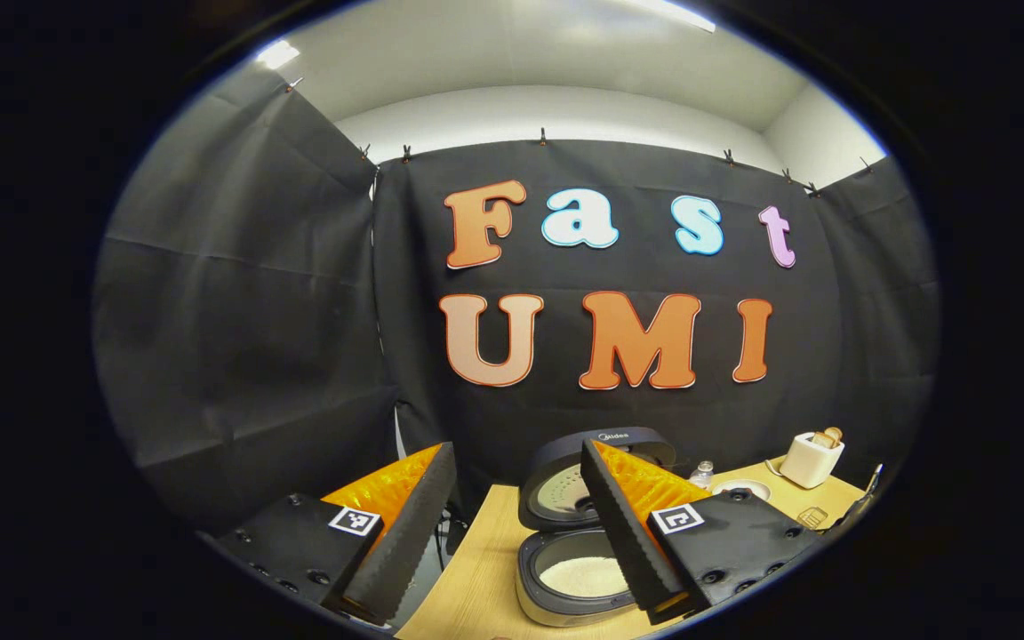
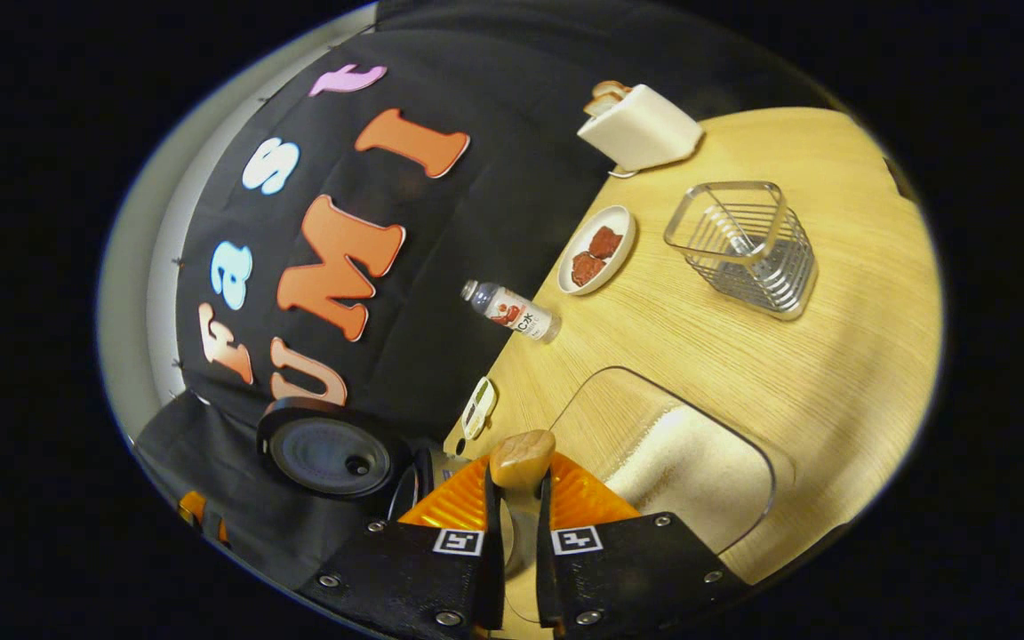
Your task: Close the left gripper, press the button to open the rice cooker; take a wooden spoon from the chopstick holder with the right hand, scoop a spoonful of rice and pour it into the rice cooker, then put the wooden spoon back into the chopstick holder.
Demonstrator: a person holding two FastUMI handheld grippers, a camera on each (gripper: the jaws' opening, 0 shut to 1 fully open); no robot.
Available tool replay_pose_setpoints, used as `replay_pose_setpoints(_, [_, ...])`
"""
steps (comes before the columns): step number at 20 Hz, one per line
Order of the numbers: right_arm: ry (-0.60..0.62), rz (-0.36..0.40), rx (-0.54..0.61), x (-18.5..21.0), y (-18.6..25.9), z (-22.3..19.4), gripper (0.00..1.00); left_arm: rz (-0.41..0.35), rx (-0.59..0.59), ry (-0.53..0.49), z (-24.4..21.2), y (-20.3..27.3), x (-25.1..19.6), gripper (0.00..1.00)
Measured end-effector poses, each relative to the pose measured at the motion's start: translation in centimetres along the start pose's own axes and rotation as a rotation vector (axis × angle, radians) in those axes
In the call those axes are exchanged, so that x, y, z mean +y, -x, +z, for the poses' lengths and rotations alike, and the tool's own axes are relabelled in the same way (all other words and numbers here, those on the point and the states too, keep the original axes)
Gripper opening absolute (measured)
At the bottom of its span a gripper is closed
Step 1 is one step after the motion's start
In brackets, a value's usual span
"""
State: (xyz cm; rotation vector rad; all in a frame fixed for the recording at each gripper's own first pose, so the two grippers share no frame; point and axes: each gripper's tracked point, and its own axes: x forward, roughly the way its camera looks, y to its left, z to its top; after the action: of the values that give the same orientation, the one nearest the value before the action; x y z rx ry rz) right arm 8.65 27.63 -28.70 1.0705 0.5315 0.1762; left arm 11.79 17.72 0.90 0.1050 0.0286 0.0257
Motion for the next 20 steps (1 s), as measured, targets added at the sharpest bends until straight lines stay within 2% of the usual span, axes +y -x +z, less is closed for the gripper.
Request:
replay_pose_setpoints(1, [-0.044, 0.004, -0.007, -0.2, 0.4, 0.4, 0.13, -0.002, -0.002, 0.003, 0.0, 0.2, -0.1, 0.92])
replay_pose_setpoints(3, [-0.110, 0.007, -0.024, -0.4, 1.4, 1.3, 0.13, -0.008, -0.003, 0.011, 0.0, 0.1, -0.5, 0.94])
replay_pose_setpoints(6, [-0.140, 0.004, -0.055, -0.3, 2.8, 2.8, 0.14, -0.021, -0.003, 0.029, -0.1, 0.1, -1.1, 0.98])
replay_pose_setpoints(8, [-0.156, 0.014, -0.076, 0.0, 3.5, 4.0, 0.14, -0.025, -0.004, 0.035, -0.1, 0.2, -1.2, 0.98])
replay_pose_setpoints(10, [-0.190, 0.026, -0.089, 0.6, 4.2, 4.8, 0.13, -0.020, -0.013, 0.026, 0.2, 0.4, -1.1, 0.92])
replay_pose_setpoints(12, [-0.227, 0.037, -0.101, 1.1, 4.8, 5.6, 0.13, -0.028, -0.022, 0.029, 0.3, 0.4, -1.5, 0.95])
replay_pose_setpoints(14, [-0.262, 0.028, -0.100, 1.6, 5.1, 6.1, 0.13, -0.031, -0.025, 0.026, 0.5, 0.4, -1.6, 0.92])
replay_pose_setpoints(15, [-0.268, 0.029, -0.101, 2.0, 5.3, 6.2, 0.13, -0.031, -0.028, 0.026, 0.6, 0.4, -1.7, 0.95])
replay_pose_setpoints(20, [-0.310, 0.054, -0.130, 6.0, 7.0, 8.4, 0.13, -0.063, -0.025, 0.047, 0.9, 0.3, -2.6, 0.95])
